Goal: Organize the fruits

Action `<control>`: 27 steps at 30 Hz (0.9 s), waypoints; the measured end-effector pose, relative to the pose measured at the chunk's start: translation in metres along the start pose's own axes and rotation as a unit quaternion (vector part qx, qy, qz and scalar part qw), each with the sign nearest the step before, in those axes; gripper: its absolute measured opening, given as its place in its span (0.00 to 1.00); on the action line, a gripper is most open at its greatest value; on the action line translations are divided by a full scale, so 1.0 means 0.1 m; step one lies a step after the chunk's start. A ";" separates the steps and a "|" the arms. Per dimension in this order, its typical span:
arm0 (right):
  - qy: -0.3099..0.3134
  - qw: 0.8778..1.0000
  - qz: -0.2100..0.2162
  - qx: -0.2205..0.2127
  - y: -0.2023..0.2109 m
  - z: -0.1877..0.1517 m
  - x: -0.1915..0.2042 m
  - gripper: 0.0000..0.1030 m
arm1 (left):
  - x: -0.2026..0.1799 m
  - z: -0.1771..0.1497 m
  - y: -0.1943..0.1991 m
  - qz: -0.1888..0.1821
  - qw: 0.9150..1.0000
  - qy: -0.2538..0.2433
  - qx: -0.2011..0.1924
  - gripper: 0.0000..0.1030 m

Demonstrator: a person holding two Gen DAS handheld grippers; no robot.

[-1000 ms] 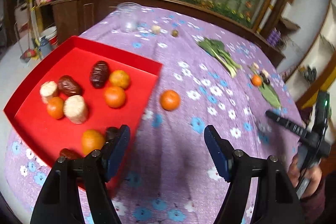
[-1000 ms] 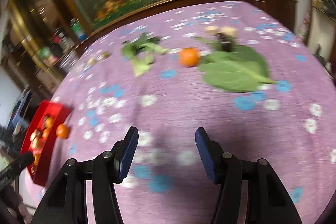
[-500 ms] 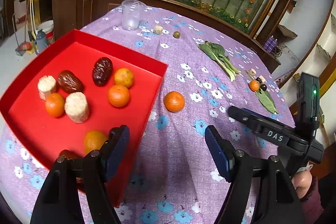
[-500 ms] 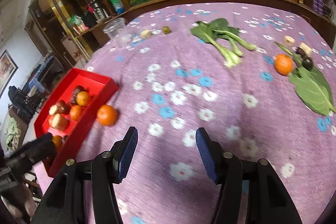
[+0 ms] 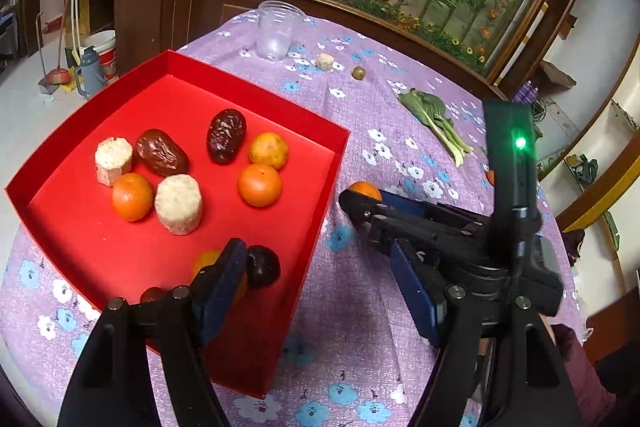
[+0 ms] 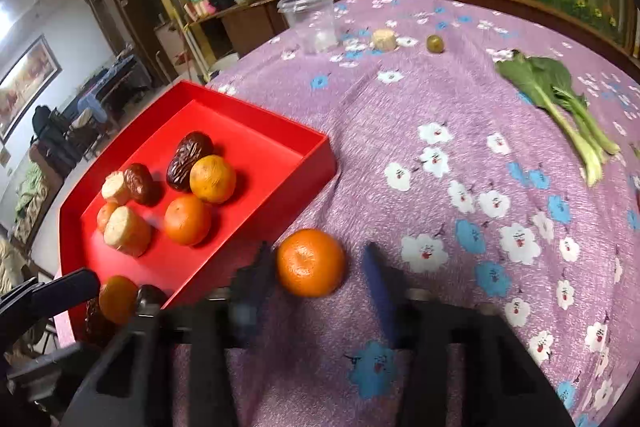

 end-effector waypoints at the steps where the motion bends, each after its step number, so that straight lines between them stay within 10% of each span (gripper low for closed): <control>1: -0.002 1.000 0.004 0.003 0.02 -0.01 -0.01 0.36 | -0.02 -0.01 -0.01 -0.001 1.000 -0.003 0.001 0.71; 13: -0.079 0.994 -0.076 0.007 0.83 -0.63 -1.07 0.36 | -0.43 -0.01 -0.08 -0.026 0.998 -0.046 0.021 0.71; 27: -0.174 0.972 -0.128 -0.090 1.53 -0.71 -2.09 0.51 | -1.33 -0.06 -0.33 -0.038 0.988 -0.143 0.043 0.71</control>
Point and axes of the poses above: each gripper's, at about its wrist camera, not at the fingertips, and y roughly against the way its jaws point, x to its left, z to its top, the point moved 1 cm from there along -y, roughly the way its jaws point, and after that the axes turned 5 degrees about y, right-handed, at the moved point
